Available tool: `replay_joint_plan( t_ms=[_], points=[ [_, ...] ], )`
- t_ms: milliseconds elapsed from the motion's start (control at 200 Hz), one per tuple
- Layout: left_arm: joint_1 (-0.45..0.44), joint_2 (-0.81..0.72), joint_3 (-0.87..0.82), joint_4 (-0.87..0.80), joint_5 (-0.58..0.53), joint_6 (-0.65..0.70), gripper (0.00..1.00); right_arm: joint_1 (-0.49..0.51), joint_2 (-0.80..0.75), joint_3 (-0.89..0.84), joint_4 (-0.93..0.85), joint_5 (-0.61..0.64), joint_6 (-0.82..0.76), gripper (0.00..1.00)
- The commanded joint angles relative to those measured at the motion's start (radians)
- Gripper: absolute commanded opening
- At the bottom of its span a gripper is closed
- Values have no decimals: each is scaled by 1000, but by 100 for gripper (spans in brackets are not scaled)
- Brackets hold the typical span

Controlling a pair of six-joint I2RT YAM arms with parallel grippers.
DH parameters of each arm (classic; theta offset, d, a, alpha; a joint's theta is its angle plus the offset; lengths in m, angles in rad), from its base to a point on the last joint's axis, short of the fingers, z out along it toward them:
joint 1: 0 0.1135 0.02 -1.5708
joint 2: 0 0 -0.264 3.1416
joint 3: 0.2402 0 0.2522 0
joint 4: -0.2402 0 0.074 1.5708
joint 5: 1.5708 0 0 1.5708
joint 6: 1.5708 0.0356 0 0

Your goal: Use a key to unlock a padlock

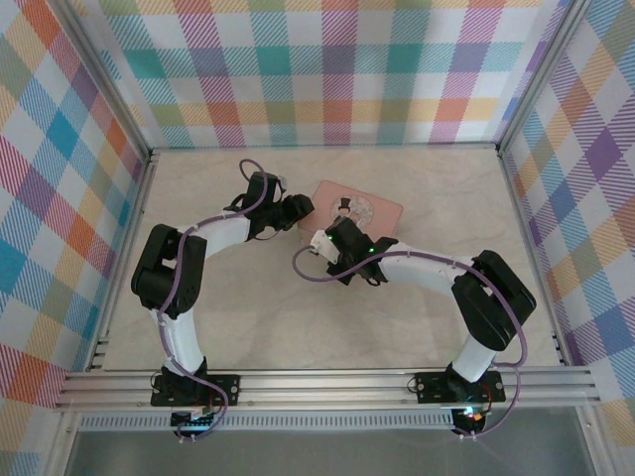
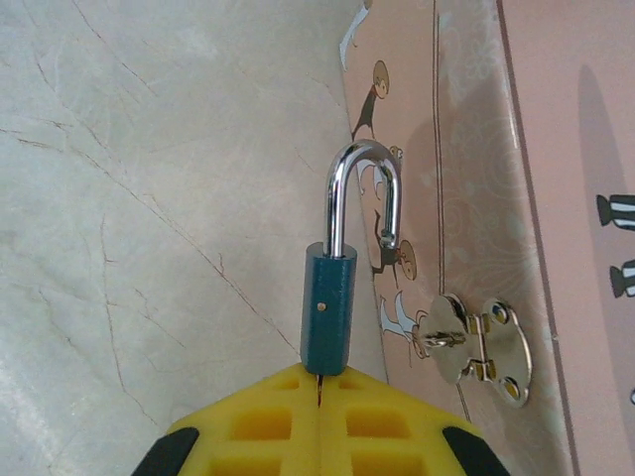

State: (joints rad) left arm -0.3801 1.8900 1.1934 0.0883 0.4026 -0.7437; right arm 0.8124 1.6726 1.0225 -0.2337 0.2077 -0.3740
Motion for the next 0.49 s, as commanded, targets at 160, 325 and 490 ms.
replay_joint_plan(
  t_ms=[160, 325, 490],
  points=[
    [26, -63, -80, 46, -11, -16, 51, 23, -14, 42, 18, -36, 34, 0],
    [57, -130, -123, 21, -17, 8, 53, 30, -57, 27, 17, -41, 55, 0],
    [81, -208, -179, 7, -32, 19, 55, 33, -111, 3, 14, -45, 98, 0]
  ],
)
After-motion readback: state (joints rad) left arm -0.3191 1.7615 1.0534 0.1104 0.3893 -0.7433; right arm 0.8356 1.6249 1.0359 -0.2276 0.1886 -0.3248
